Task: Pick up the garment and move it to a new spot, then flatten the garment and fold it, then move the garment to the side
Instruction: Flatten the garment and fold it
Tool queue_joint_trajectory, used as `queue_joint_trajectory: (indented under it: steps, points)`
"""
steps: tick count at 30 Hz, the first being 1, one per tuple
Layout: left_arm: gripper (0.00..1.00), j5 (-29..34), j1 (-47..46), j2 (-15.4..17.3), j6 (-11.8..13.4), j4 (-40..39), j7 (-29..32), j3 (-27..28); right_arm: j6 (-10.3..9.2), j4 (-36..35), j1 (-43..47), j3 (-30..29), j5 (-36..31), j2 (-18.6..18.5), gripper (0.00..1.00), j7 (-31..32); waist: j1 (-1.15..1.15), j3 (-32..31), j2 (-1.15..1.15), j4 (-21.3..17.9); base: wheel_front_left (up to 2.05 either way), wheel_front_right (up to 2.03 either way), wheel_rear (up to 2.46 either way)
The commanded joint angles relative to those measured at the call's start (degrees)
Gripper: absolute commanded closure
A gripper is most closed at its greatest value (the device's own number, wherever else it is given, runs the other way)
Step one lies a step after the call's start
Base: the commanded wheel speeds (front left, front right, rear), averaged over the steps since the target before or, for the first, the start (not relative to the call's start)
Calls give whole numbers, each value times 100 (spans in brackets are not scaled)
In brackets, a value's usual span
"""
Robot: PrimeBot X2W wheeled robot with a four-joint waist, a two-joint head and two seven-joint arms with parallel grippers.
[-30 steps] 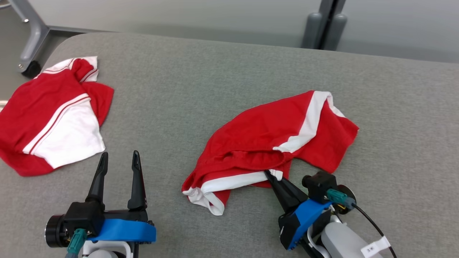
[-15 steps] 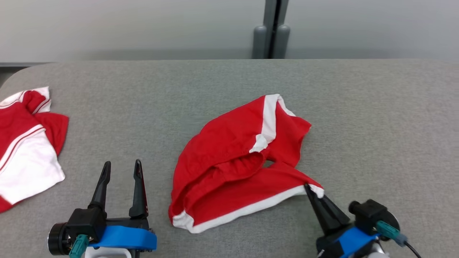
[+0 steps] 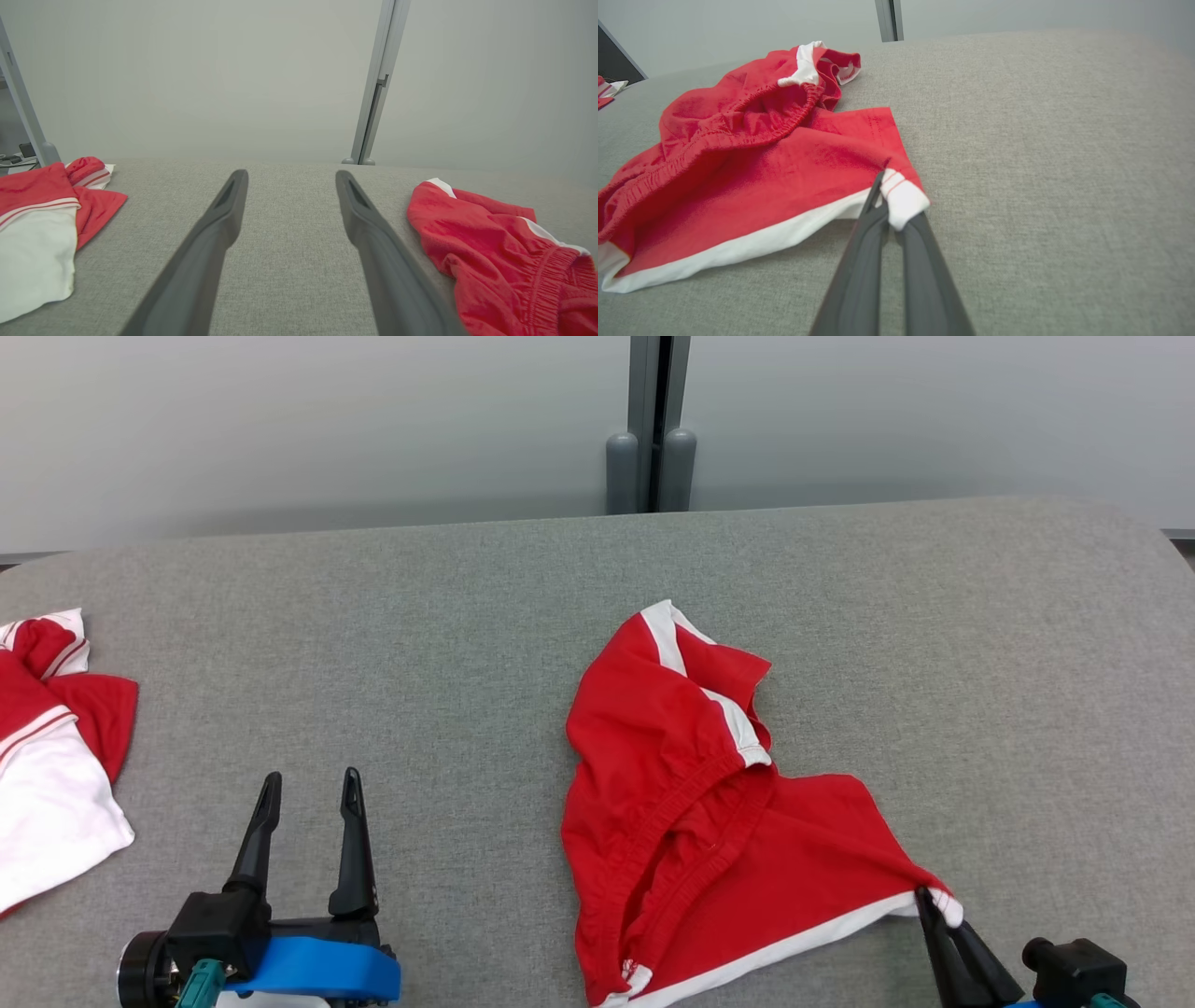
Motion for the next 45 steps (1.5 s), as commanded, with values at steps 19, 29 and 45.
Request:
queue_joint_trajectory:
  steps: [19,29,45]
  points:
    - [0,152,152,-5,-86,-41,-15,110,3,-1438,-135,-682,-697,569,0,-5,0,-220,0,79,0,0,0]
    - [0,168,176,-5,-64,-74,-15,31,3,-1342,79,-302,-806,678,0,-5,0,-231,0,146,0,0,0]
    - [0,567,-133,-7,-146,-226,-15,-369,3,-1238,-134,-321,-701,683,0,-5,0,-87,0,76,0,0,0]
